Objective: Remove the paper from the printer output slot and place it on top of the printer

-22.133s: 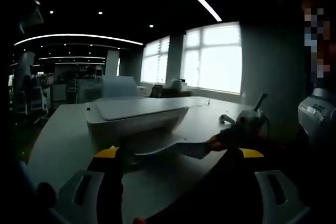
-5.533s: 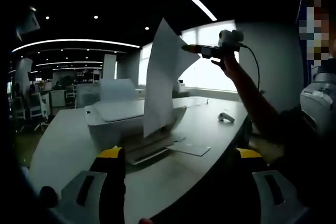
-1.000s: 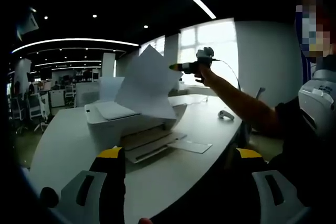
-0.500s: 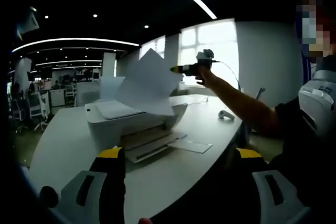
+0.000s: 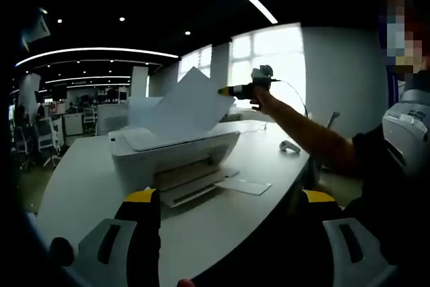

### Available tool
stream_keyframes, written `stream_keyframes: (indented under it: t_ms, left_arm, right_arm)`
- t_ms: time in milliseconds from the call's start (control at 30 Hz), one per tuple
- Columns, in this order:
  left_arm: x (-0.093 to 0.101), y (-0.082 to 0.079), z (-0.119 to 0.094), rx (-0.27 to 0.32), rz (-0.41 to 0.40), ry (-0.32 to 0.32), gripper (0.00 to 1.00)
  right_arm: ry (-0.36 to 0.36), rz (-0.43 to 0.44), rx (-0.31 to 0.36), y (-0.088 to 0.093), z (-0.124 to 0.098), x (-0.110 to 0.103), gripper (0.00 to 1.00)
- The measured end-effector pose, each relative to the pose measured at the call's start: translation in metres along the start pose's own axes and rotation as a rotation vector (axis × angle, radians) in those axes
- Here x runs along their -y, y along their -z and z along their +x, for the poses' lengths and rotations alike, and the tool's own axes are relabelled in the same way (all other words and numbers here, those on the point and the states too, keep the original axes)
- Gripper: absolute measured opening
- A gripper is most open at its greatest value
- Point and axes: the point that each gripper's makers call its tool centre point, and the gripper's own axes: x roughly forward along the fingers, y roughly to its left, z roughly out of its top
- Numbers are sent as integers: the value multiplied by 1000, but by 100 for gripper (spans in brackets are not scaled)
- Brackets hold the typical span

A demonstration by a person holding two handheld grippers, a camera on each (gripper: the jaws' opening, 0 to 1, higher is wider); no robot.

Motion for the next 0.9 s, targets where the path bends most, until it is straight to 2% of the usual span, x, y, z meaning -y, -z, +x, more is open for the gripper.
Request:
stream_keyframes:
  t_ms: [233, 300, 400, 700, 900]
  left_arm:
    - [0, 0, 0, 0, 0, -1, 87]
    - [0, 1, 0, 0, 0, -1, 87]
    - [0, 1, 0, -1, -1, -1, 87]
    - [-2, 2, -1, 0, -5, -4, 87]
    - [-1, 3, 0, -3, -4, -2, 87]
  right_arm:
    - [-4, -29, -12, 3, 2, -6, 0]
    - [16, -111, -52, 10, 5, -6, 0]
    - [42, -175, -78, 14, 8, -8, 0]
    - [-12, -144, -91, 18, 11, -21, 0]
    - [-20, -148, -103, 22, 12, -24, 0]
